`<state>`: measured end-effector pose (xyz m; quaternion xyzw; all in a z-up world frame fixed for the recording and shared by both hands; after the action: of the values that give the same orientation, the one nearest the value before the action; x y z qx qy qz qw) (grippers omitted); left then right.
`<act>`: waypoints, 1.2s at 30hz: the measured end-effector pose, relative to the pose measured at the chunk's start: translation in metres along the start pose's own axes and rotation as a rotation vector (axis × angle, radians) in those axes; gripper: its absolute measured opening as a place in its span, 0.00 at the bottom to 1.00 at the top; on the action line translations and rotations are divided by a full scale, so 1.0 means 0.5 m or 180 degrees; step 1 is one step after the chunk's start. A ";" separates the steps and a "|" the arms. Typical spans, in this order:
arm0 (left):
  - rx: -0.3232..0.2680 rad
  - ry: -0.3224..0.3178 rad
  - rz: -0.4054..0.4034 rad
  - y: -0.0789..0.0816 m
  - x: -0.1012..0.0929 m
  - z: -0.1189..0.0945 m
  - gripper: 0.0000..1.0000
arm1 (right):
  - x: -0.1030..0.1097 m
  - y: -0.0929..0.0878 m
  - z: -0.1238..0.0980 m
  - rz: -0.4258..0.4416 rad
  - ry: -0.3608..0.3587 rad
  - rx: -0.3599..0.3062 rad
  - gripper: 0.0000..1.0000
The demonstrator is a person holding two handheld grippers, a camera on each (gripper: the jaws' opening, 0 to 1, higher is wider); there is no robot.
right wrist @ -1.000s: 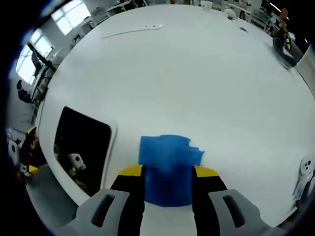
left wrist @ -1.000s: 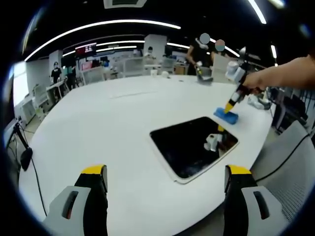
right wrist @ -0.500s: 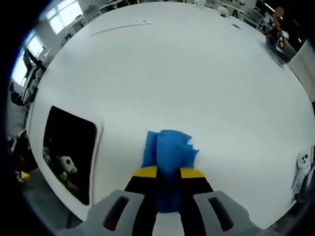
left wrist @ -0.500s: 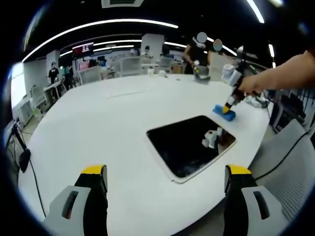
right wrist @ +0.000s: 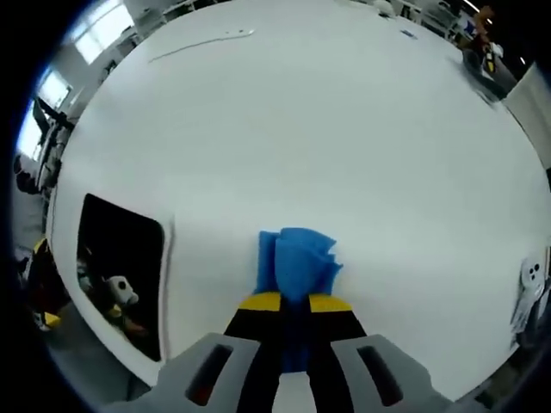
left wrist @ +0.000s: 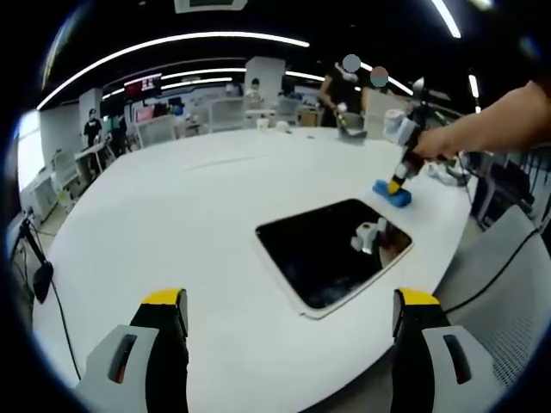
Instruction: Wipe the mirror surface with the cleaning cloth until all visible marks leave the cleaned area.
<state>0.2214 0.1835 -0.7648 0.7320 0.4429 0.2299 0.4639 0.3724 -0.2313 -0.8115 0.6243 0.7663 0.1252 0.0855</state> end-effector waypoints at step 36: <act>-0.0046 0.0030 0.0112 0.002 0.002 -0.001 1.00 | 0.054 0.024 -0.065 0.0453 0.0216 -0.0060 0.03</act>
<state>0.2221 0.1845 -0.7638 0.7352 0.4304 0.2447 0.4630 0.3689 -0.2056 -0.7760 0.6717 0.7213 0.1592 0.0562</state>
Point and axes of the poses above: the point that each gripper's makers call its tool centre point, and the gripper's own axes: z roughly forward along the fingers, x roughly to its left, y roughly out of its top, the point moved 6 cm from there along -z, roughly backward along the fingers, and after that the axes turned 6 degrees about -x, right-handed, at the moved point
